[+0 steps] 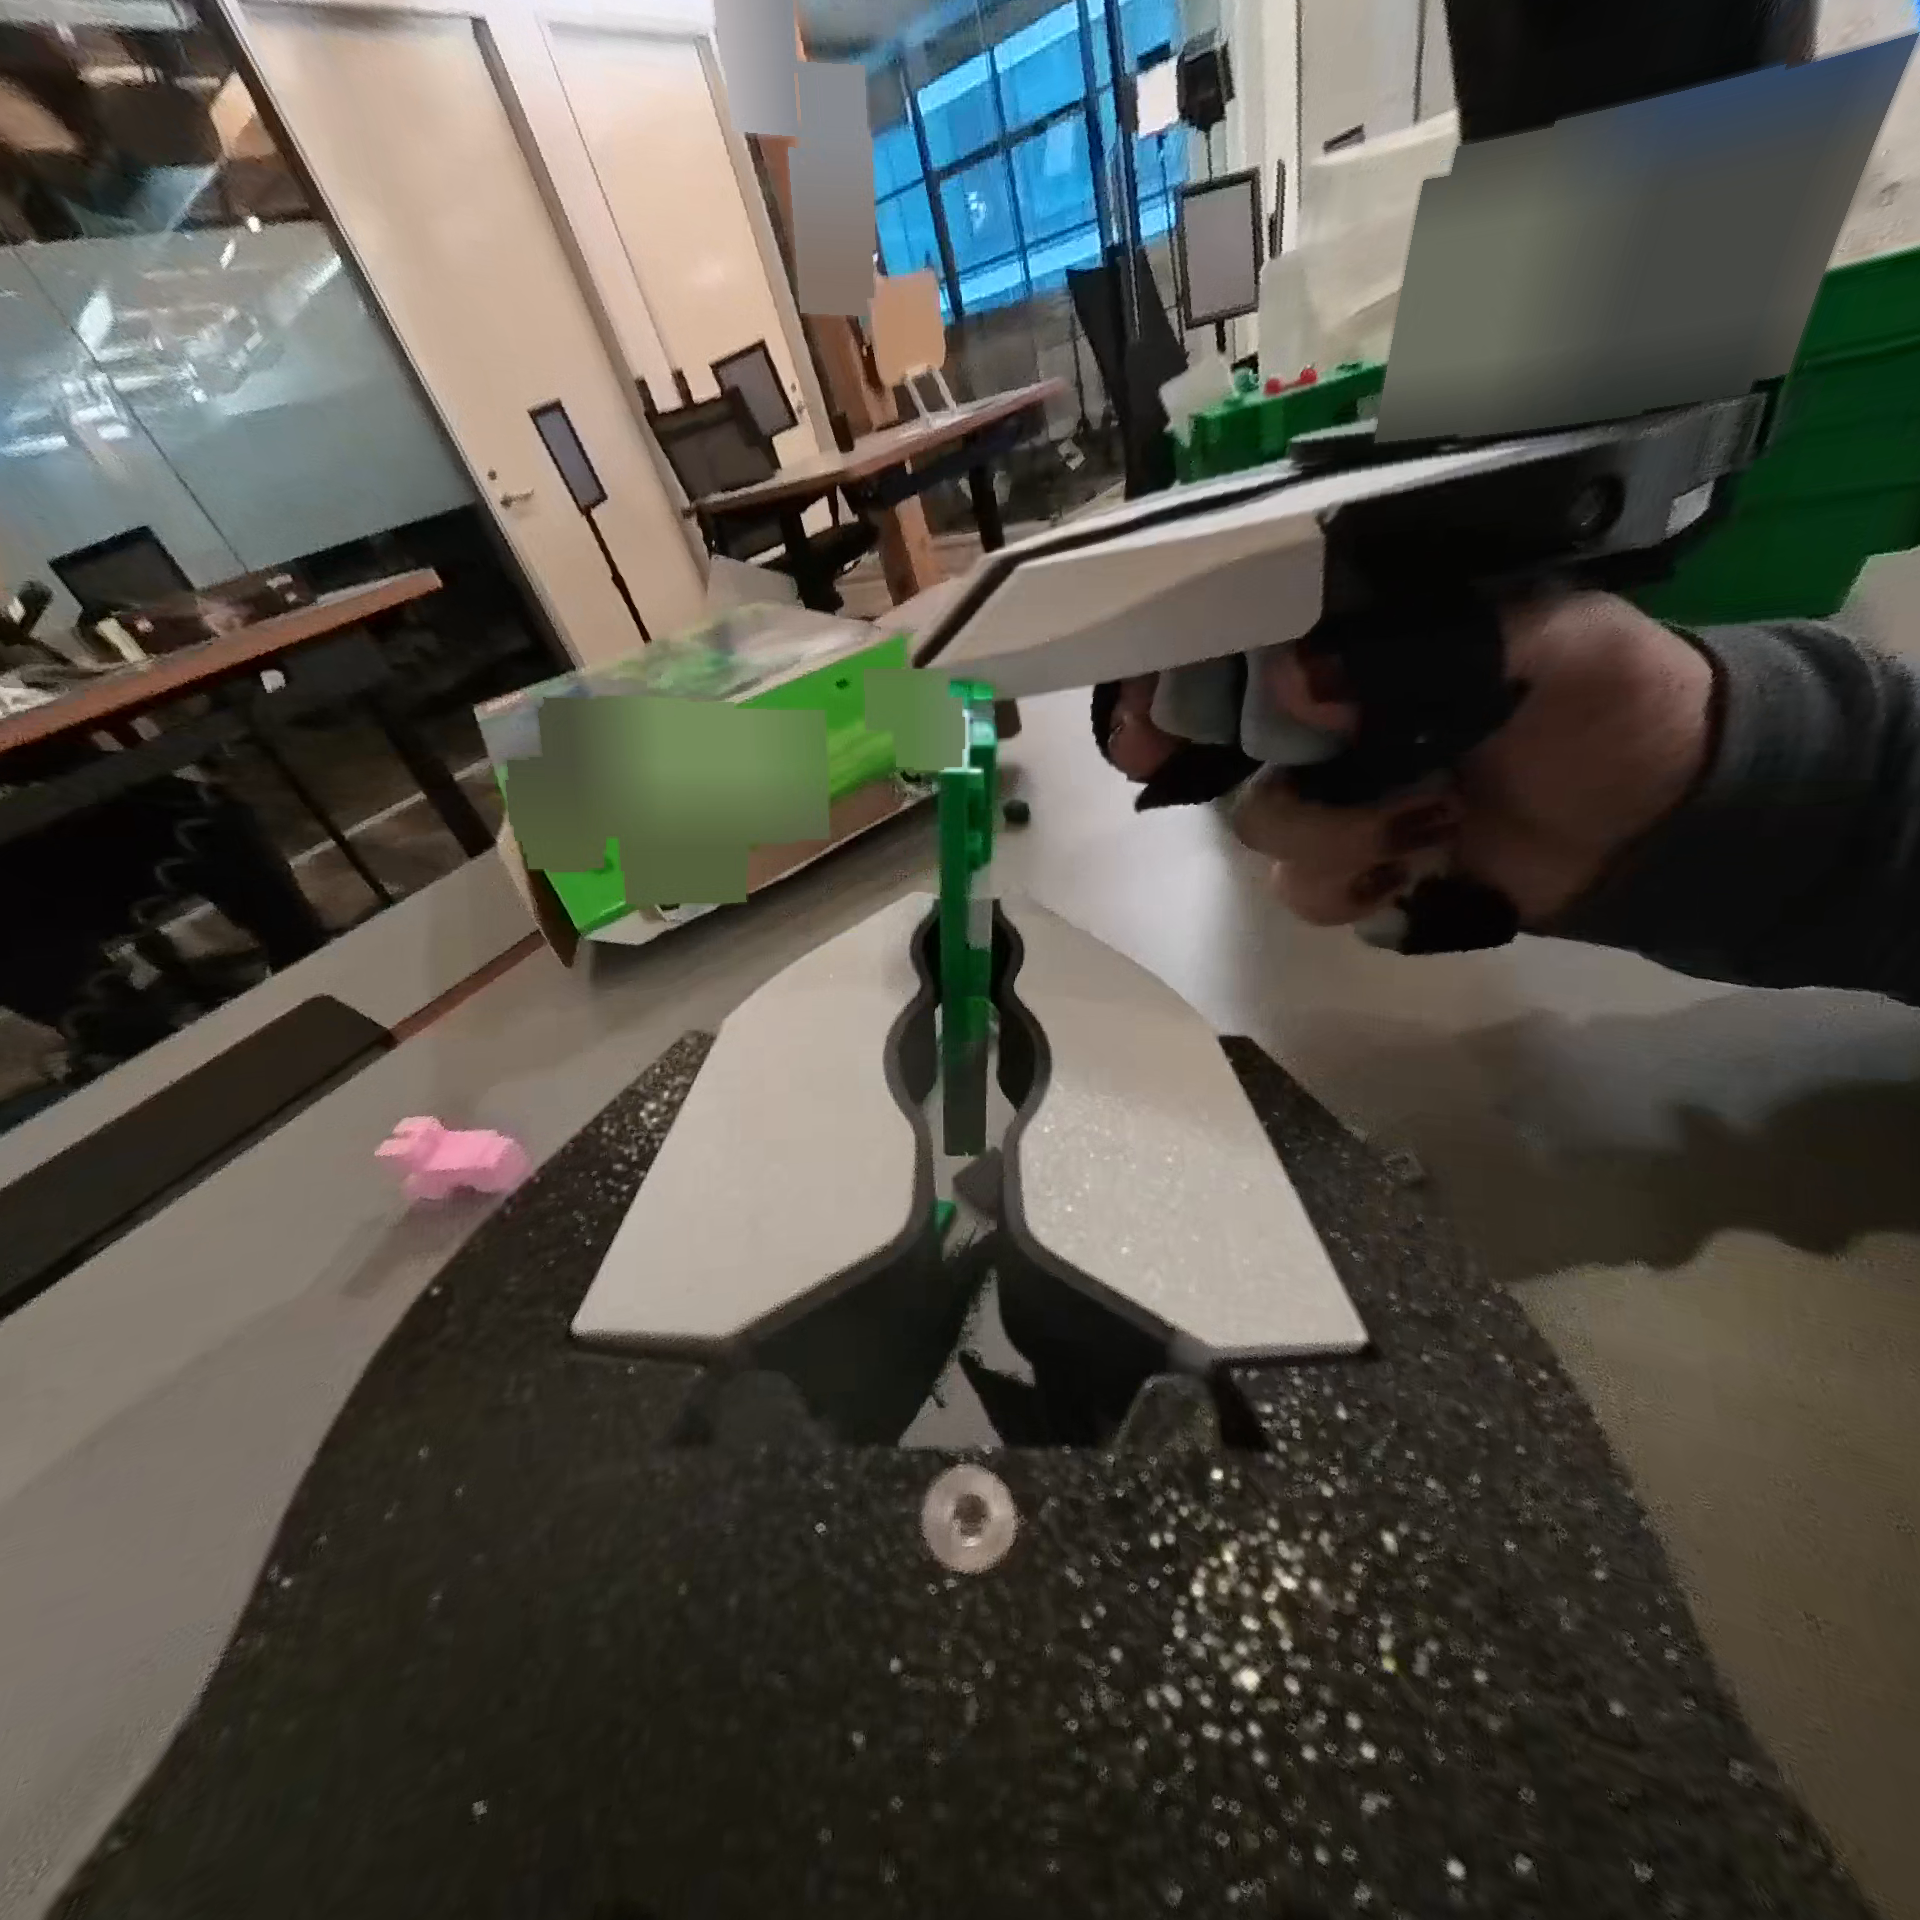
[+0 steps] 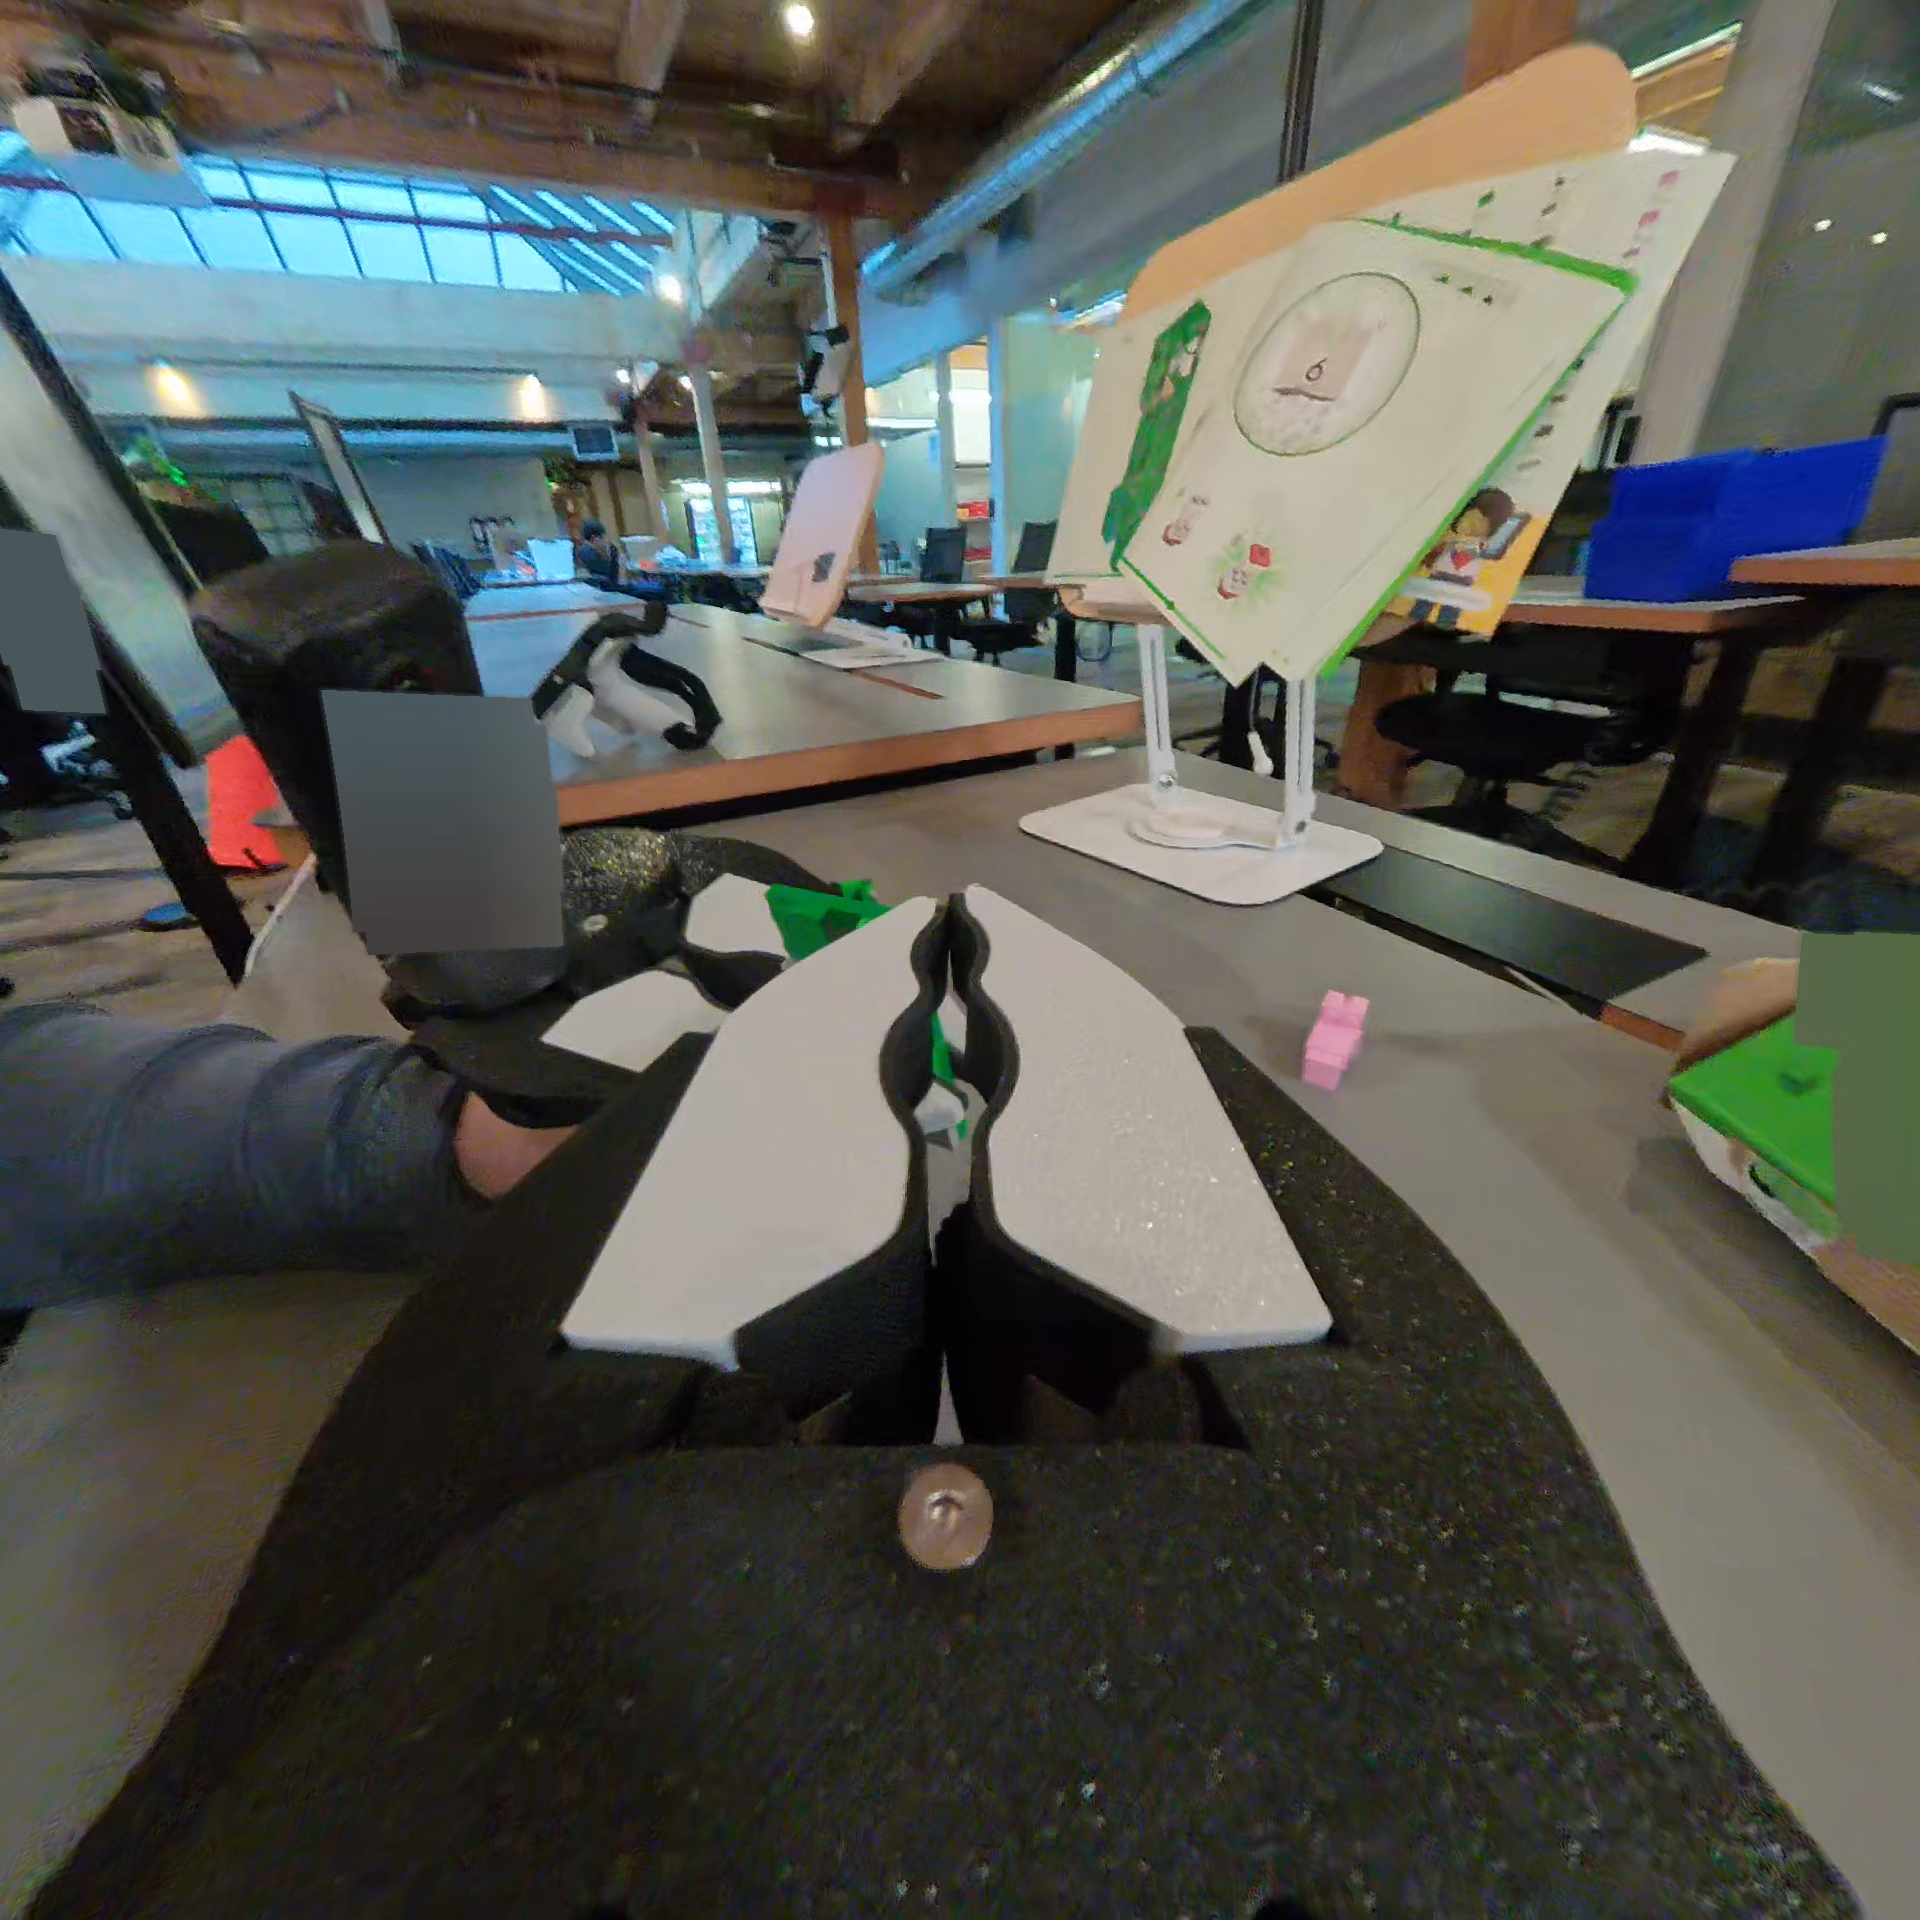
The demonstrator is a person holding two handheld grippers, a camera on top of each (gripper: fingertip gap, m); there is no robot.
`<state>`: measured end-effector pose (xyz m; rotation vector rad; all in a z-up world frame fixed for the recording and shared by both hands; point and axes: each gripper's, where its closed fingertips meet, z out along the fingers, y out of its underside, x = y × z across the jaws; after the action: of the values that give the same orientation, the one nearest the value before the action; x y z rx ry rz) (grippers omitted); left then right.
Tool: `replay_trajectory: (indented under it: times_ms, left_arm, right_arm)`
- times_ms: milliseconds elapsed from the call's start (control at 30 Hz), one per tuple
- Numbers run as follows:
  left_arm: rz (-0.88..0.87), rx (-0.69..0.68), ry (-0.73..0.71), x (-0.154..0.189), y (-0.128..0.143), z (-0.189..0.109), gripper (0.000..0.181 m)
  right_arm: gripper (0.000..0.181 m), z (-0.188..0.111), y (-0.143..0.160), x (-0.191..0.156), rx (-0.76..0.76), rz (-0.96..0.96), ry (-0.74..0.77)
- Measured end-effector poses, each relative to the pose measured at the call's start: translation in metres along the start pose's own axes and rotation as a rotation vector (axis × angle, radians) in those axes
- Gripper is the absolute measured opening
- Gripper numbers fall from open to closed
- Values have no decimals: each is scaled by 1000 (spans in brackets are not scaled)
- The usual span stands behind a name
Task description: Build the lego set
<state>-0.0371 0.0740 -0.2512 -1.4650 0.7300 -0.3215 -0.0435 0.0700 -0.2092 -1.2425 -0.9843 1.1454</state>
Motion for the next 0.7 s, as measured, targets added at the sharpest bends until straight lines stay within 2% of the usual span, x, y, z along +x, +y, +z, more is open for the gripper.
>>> replay_trajectory:
  times_ms: [167, 233, 400, 700]
  left_arm:
    - [-51, -75, -40, -11, 18, 2, 6]
    - [-67, -95, -61, -16, 23, 2, 5]
    - [-43, -104, -70, -14, 24, 4, 6]
    - [-22, -121, -75, -11, 26, 5, 6]
  right_arm:
    - [0, -2, 21, 7, -86, 33, -6]
    - [19, -1, 25, 8, -99, 69, -2]
    - [30, 8, 30, 5, -96, 99, 27]
    - [27, 13, 29, -2, -61, 125, 37]
